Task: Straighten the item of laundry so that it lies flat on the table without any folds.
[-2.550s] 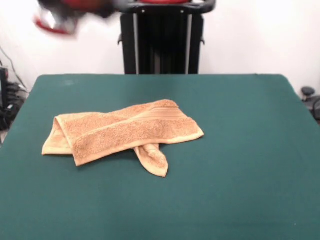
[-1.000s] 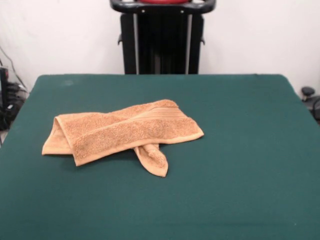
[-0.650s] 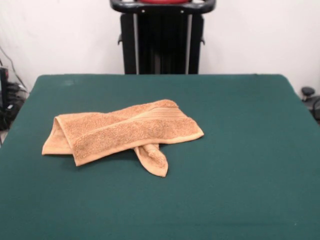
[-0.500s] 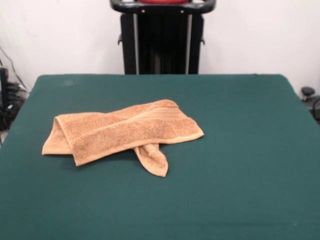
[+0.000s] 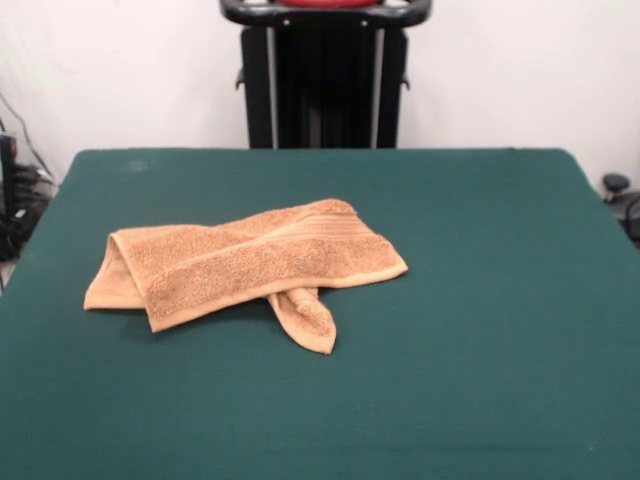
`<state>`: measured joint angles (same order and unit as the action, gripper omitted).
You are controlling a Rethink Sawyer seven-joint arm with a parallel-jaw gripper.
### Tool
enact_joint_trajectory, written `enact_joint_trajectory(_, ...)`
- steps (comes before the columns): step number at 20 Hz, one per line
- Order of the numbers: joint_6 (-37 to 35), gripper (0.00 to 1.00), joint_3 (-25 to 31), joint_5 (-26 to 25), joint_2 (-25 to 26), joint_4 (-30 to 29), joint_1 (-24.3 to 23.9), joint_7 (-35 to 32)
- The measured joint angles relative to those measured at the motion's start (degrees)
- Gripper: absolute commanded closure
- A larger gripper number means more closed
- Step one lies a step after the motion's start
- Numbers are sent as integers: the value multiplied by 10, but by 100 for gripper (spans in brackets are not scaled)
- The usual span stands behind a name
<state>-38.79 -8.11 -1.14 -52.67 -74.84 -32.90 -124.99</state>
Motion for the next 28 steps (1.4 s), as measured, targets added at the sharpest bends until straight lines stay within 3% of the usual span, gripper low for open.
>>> enact_joint_trajectory(18, -66, 100, 7, -15, -46, -61, 39, 0)
enact_joint_trajectory(28, -99, 100, 6, -16, -77, -98, 113, 0)
